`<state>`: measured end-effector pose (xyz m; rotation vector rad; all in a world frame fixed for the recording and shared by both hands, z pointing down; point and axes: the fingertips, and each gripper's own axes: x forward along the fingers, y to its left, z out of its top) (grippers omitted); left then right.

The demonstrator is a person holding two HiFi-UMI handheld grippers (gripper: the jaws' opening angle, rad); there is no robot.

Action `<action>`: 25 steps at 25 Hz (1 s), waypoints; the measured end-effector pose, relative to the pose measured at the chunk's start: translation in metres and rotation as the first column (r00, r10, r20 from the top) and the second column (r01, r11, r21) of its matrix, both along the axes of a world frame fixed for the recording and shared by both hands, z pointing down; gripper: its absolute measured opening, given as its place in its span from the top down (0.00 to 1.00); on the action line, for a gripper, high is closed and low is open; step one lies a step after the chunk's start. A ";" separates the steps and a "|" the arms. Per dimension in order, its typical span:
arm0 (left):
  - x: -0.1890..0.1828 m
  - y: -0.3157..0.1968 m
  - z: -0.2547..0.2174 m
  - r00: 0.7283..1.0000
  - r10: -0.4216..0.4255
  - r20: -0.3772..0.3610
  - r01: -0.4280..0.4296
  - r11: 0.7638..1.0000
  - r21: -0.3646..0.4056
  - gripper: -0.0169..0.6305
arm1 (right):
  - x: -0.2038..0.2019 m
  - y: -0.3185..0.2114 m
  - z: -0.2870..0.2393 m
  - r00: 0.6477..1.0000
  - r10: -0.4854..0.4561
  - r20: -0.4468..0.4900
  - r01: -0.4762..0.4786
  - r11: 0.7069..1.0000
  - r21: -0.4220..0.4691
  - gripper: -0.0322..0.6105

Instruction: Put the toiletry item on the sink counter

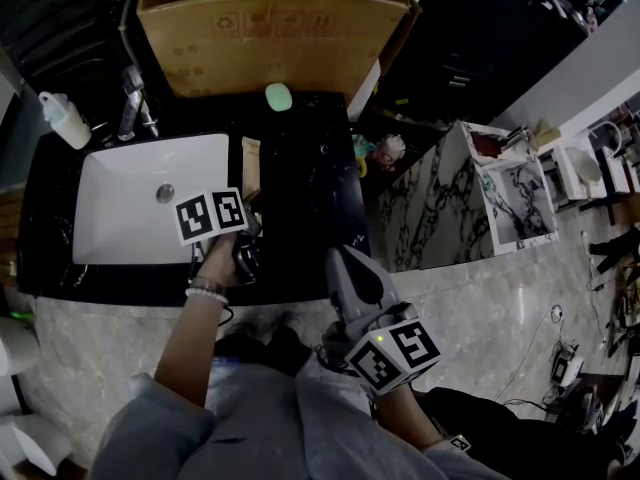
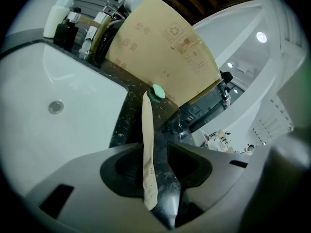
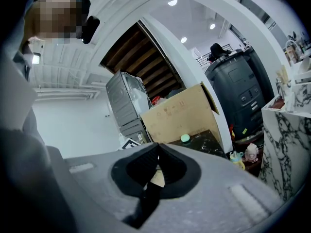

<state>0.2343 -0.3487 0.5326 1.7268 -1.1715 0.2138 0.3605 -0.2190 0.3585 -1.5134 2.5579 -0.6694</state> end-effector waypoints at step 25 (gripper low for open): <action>-0.028 0.000 -0.053 0.995 0.059 0.086 -0.073 0.982 0.176 0.72 | -0.024 0.004 -0.015 1.000 -0.011 -0.009 0.012 0.999 0.032 0.95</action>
